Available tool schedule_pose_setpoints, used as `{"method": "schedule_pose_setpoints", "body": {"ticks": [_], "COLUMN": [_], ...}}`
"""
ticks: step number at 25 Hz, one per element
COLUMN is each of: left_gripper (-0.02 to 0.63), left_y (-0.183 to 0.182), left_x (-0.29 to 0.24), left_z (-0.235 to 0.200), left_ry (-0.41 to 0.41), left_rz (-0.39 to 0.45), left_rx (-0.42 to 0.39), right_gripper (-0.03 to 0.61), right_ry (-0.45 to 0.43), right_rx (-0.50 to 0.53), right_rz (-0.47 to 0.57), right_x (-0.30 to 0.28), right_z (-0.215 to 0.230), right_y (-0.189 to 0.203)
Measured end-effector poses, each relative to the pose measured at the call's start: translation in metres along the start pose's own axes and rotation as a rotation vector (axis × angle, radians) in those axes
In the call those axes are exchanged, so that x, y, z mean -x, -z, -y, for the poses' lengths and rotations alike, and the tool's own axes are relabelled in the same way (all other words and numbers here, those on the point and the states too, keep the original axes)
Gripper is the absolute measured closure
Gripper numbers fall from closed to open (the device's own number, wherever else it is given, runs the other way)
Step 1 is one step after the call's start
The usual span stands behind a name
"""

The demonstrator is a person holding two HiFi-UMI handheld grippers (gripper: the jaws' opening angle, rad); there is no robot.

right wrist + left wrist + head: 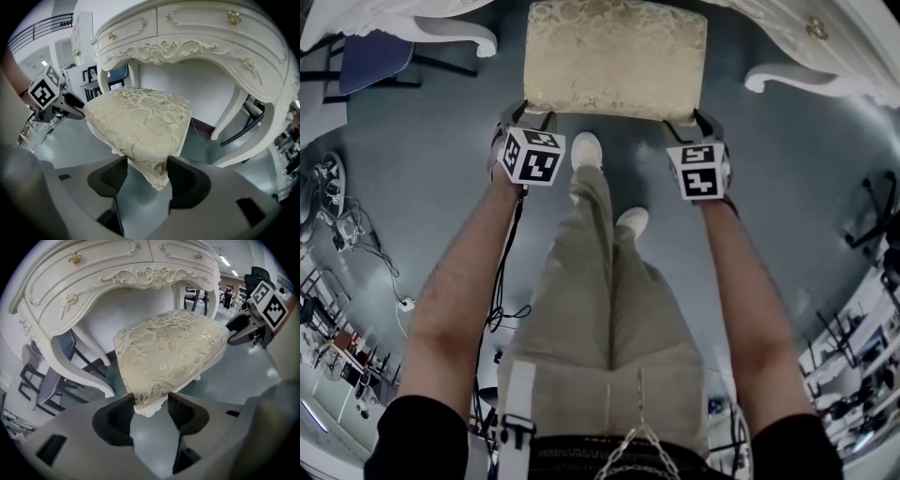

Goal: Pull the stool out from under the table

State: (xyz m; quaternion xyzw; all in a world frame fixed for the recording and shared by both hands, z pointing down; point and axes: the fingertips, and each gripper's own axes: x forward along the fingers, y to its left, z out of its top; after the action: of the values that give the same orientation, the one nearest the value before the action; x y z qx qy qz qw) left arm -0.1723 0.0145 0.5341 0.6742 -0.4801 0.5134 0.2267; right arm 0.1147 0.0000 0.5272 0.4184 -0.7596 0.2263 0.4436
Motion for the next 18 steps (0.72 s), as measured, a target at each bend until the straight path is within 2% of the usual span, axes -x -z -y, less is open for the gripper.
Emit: {"method": "schedule_pose_setpoints", "body": {"ticks": [2,5,6,7,8,10,13,15,18], "left_gripper": [0.387,0.388,0.391,0.415,0.446,0.551,0.568,0.568,0.568], "left_y": [-0.003,-0.032,-0.046,-0.060,-0.074,-0.102,-0.133,-0.144,-0.151], "left_x": [0.002,0.029,0.045,0.065,0.088,0.137,0.200,0.225,0.241], "left_z": [-0.001,-0.009,-0.014,-0.020,-0.027,-0.038,-0.040,-0.034,-0.023], "left_ry": [-0.021,-0.062,-0.071,-0.083,-0.098,-0.118,-0.109,-0.101,-0.090], "left_rz": [0.034,0.197,0.266,0.338,0.411,0.554,0.711,0.754,0.770], "left_rx": [-0.002,0.061,0.097,0.130,0.164,0.234,0.278,0.277,0.258], "right_gripper": [0.308,0.324,0.406,0.526,0.567,0.575,0.575,0.575,0.575], "right_ry": [0.008,0.081,0.103,0.118,0.124,0.114,0.085,0.065,0.046], "right_rx": [0.003,-0.051,-0.084,-0.116,-0.139,-0.158,-0.146,-0.118,-0.096], "right_rz": [0.023,0.194,0.272,0.345,0.406,0.496,0.595,0.641,0.673], "right_x": [0.004,0.039,0.056,0.075,0.092,0.122,0.158,0.177,0.198], "right_z": [0.005,0.030,0.039,0.045,0.048,0.046,0.034,0.027,0.018], "right_y": [-0.005,-0.038,-0.052,-0.066,-0.079,-0.101,-0.126,-0.138,-0.149]}}
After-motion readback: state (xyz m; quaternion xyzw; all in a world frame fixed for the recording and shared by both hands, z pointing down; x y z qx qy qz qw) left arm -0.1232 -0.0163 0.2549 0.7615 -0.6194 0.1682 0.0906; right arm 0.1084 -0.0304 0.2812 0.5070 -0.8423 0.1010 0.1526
